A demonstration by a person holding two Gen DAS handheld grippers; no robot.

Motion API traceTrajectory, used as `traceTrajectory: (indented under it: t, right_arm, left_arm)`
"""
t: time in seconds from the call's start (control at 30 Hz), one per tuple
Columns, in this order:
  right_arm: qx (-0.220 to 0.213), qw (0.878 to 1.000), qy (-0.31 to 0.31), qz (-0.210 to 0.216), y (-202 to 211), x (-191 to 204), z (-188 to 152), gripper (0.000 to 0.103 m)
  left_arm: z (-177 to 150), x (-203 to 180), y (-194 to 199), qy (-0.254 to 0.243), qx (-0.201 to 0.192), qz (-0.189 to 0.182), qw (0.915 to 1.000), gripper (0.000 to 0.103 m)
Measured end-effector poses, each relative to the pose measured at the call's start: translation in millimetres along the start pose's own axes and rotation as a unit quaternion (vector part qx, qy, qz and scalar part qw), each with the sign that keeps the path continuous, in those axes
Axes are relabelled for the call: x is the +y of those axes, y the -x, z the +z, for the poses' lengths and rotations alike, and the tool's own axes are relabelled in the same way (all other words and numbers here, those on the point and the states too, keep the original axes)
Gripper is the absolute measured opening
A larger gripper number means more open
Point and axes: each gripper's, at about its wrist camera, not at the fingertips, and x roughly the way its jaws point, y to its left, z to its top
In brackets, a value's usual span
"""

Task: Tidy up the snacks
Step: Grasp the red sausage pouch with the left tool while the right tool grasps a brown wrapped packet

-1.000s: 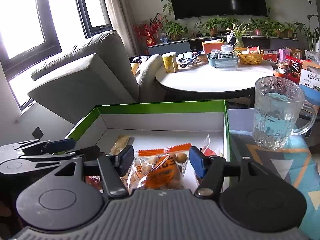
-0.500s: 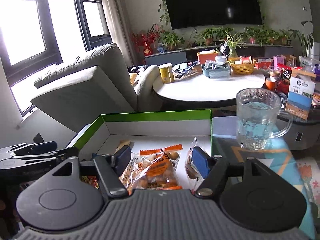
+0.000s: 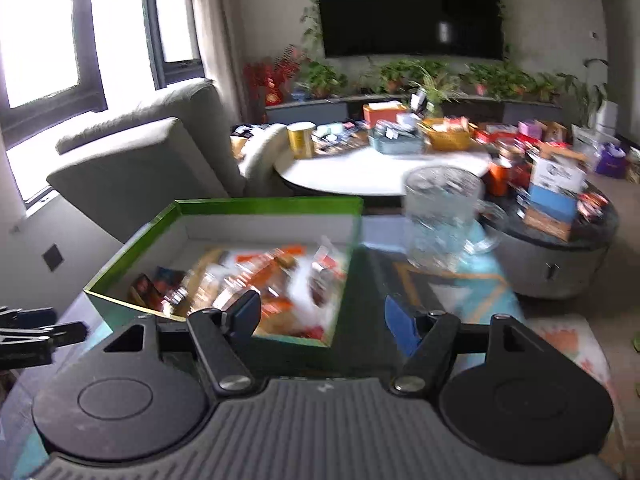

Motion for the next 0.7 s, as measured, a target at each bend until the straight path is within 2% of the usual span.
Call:
traceTrajectory:
  t: [0.23, 0.33, 0.57, 0.7]
  right_arm:
    - [0.051, 0.998, -0.007, -0.022, -8.6, -20.3, -29.8, 0.062]
    - [0.066, 0.998, -0.019, -0.01, -10.2, -26.3, -39.3, 0.062]
    - [0.045, 0.999, 0.026, 0.016, -14.2, -15.3, -42.0, 0.062]
    - [0.062, 0.997, 0.043, 0.03, -30.4, -9.0, -38.1, 0.062]
  left_arm:
    - [-14.2, -11.8, -4.6, -0.003, 0.023, -0.002, 0.9997, 0.066]
    - [-18.3, -17.9, -9.1, -0.007, 0.035, 0.0, 0.9994, 0.066]
    - [-28.2, -23.5, -16.5, -0.009, 0.054, 0.003, 0.9985, 0.066]
    - [-27.6, -25.4, -19.4, -0.006, 0.057, 0.008, 0.9983, 0.067]
